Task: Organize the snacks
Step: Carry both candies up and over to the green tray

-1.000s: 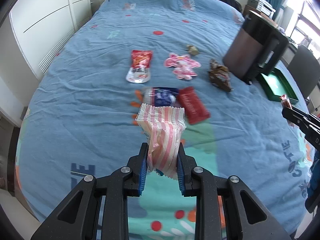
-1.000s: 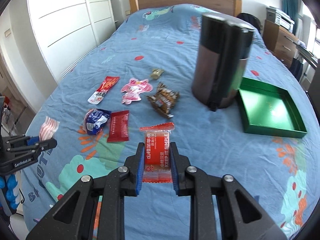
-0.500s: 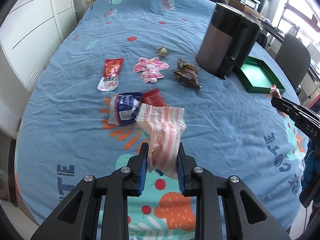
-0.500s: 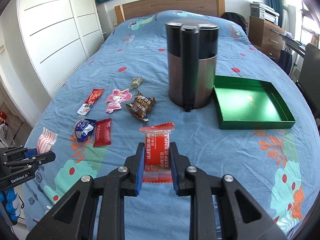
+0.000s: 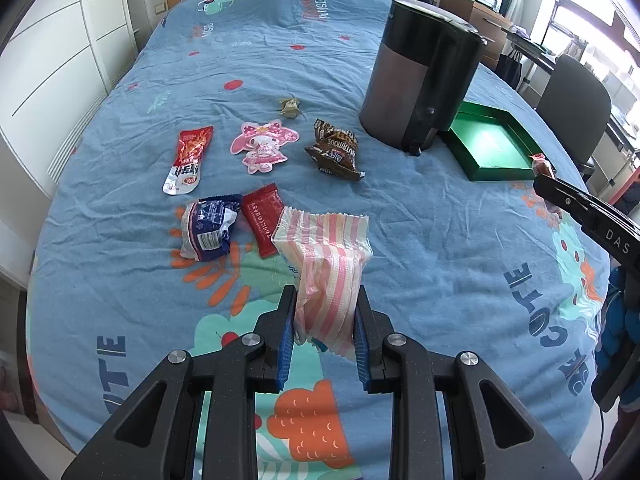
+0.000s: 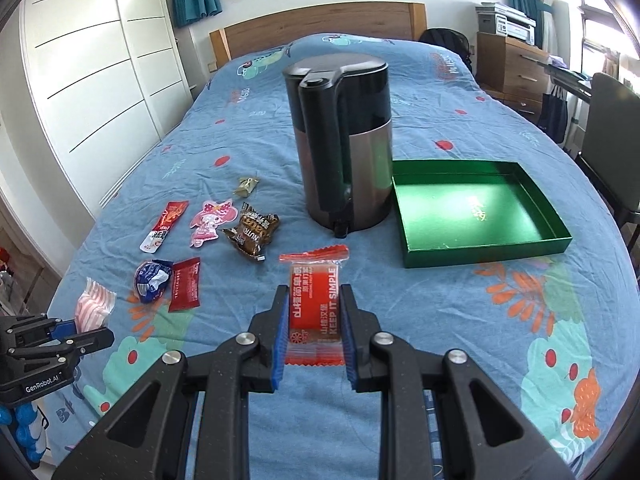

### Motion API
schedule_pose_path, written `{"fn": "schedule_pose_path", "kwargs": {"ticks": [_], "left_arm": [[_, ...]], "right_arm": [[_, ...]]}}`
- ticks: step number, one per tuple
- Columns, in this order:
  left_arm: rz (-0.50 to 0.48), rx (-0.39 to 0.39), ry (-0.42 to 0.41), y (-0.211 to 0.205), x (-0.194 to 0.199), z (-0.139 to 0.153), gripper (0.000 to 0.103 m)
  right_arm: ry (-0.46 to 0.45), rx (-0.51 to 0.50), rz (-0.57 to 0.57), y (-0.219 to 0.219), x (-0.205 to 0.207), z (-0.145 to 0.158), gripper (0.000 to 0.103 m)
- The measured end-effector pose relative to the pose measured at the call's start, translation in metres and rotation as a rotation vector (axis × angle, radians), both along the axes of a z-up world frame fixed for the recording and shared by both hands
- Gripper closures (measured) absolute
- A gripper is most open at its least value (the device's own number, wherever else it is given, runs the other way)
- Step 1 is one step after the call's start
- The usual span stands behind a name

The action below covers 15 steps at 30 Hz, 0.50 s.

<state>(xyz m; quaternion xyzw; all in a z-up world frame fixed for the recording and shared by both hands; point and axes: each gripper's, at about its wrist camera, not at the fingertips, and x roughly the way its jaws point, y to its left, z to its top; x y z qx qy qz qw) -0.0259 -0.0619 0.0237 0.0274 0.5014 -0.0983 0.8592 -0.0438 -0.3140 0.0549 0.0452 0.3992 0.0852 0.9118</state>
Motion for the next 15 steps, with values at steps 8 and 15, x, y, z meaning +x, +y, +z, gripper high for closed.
{"fn": "schedule_pose_path", "kwargs": {"ticks": [8, 15], "left_arm": [[-0.019, 0.008, 0.002, -0.015, -0.002, 0.003, 0.081], [-0.045, 0.013, 0.017, -0.039, 0.006, 0.002, 0.081]], "right_arm": [[-0.001, 0.016, -0.011, -0.01, -0.003, -0.003, 0.03], [-0.023, 0.024, -0.018, -0.022, 0.003, -0.002, 0.03]]}}
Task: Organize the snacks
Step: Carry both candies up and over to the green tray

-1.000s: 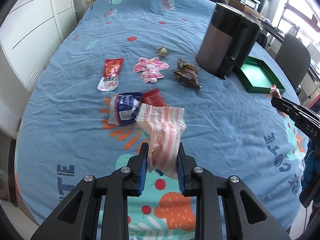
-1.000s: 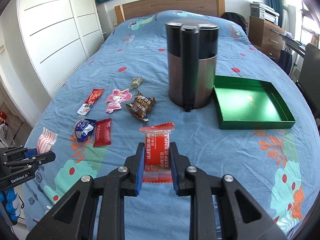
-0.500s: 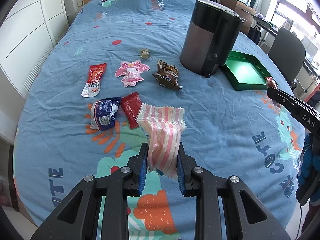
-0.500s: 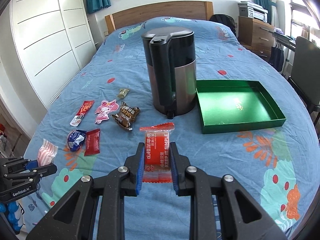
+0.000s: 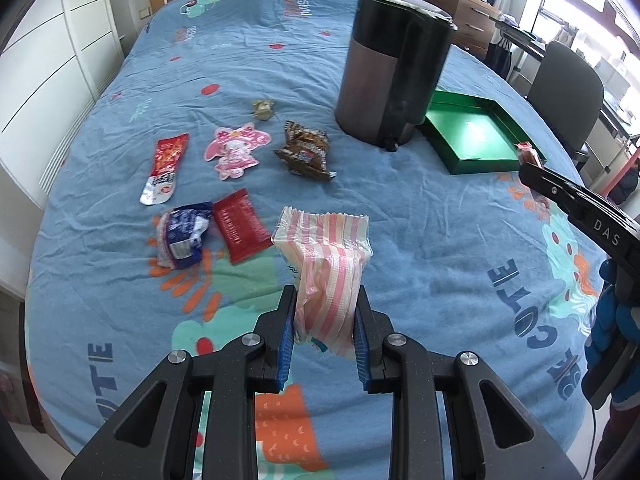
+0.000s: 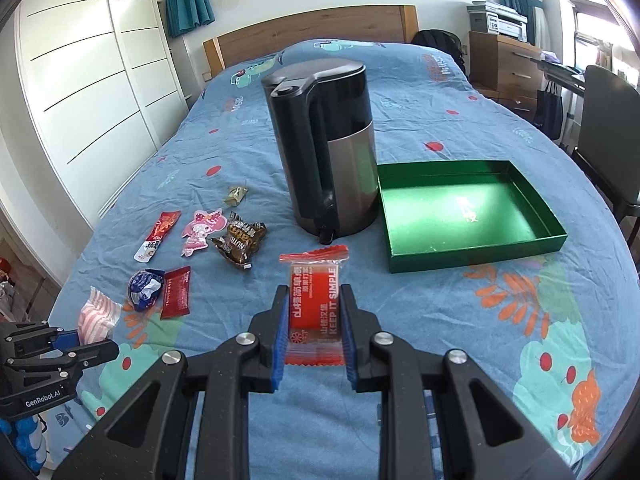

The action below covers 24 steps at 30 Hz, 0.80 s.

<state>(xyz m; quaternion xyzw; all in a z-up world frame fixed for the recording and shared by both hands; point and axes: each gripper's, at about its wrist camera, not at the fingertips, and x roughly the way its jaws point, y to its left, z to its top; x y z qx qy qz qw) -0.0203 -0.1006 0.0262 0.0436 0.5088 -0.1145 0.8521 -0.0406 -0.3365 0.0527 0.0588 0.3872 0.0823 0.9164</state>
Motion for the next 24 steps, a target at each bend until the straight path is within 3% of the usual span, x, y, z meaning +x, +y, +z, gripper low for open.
{"fn": "schedule_pose_path", "kwargs": {"ticks": [15, 24], "left_arm": [[-0.107, -0.011, -0.004, -0.075, 0.006, 0.008, 0.081], [-0.169, -0.033, 0.004, -0.124, 0.022, 0.006, 0.081]], "right_arm": [[-0.027, 0.015, -0.098, -0.058, 0.001, 0.002, 0.029], [-0.026, 0.014, -0.219, -0.122, 0.004, -0.001, 0.029]]}}
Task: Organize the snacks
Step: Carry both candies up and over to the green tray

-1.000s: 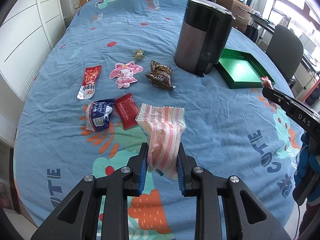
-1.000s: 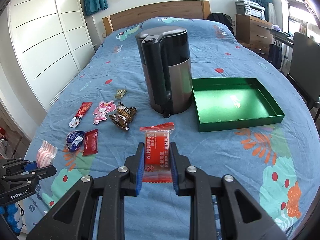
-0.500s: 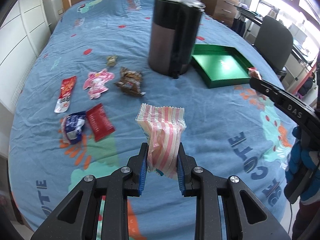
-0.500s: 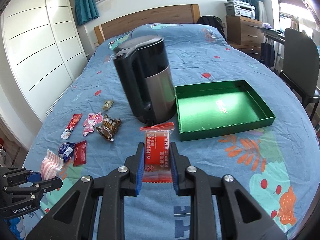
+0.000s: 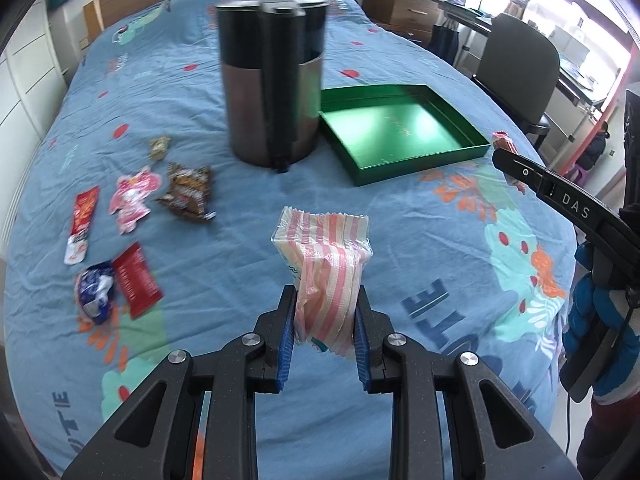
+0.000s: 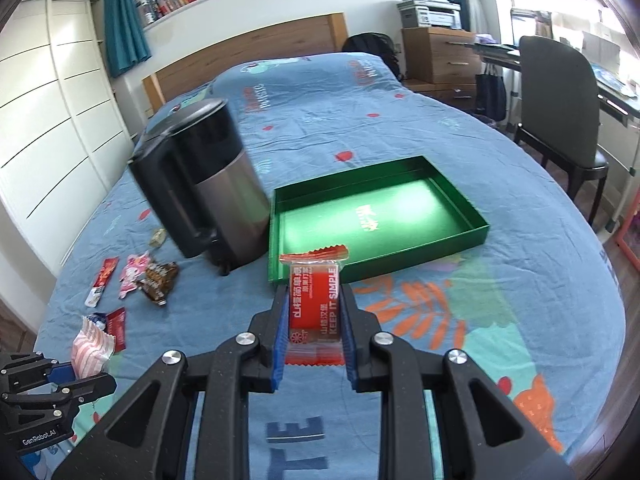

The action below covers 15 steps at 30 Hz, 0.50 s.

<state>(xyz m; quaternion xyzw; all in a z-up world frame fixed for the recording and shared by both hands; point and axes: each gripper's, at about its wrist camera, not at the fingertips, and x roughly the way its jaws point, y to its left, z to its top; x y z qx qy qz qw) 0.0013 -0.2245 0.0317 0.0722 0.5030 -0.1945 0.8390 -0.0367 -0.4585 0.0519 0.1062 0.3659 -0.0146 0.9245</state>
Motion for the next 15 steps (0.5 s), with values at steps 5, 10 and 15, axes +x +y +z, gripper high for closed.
{"fn": "schedule_pose_path", "kwargs": {"ticks": [5, 10, 15], "left_arm": [[-0.029, -0.004, 0.002, -0.032, 0.016, -0.006, 0.081], [-0.077, 0.03, -0.039, -0.072, 0.041, -0.01, 0.081], [-0.112, 0.057, -0.08, -0.108, 0.072, -0.013, 0.081]], "right_arm": [[0.005, -0.025, -0.031, -0.03, 0.018, -0.001, 0.03], [0.007, -0.044, -0.039, -0.049, 0.047, -0.004, 0.029], [0.02, -0.05, -0.039, -0.063, 0.079, -0.016, 0.029]]}}
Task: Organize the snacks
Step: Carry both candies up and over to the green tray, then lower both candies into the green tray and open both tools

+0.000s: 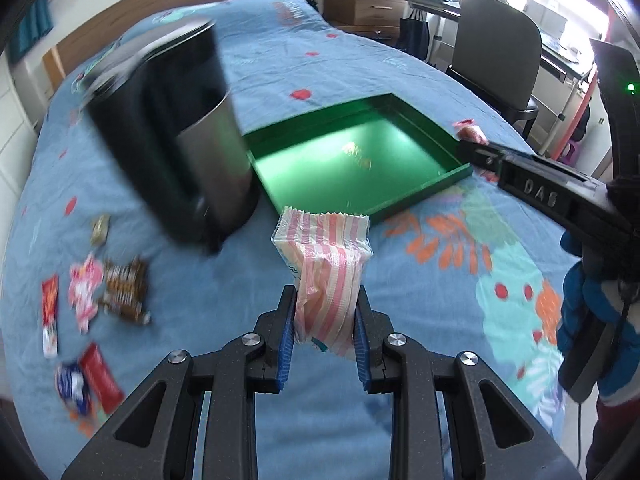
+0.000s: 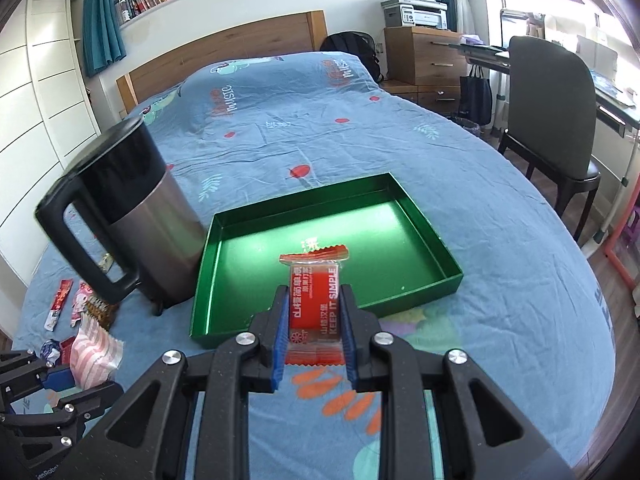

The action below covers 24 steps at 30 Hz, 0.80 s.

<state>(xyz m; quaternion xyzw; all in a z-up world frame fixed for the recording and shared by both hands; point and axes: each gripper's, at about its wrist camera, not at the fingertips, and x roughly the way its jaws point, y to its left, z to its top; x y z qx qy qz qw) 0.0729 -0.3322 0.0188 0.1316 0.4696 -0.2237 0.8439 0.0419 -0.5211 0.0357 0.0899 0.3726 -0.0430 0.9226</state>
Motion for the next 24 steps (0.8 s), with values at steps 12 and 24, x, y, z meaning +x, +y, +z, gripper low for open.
{"fn": "schedule_pose_path", "kwargs": {"ticks": [12, 24], "left_arm": [[-0.031, 0.056, 0.027, -0.08, 0.088, -0.045, 0.081], [0.043, 0.047, 0.158, -0.089, 0.129, -0.093, 0.08]], "right_arm": [[0.073, 0.015, -0.018, -0.038, 0.076, -0.051, 0.029], [0.173, -0.012, -0.021, -0.054, 0.116, -0.097, 0.029]]}}
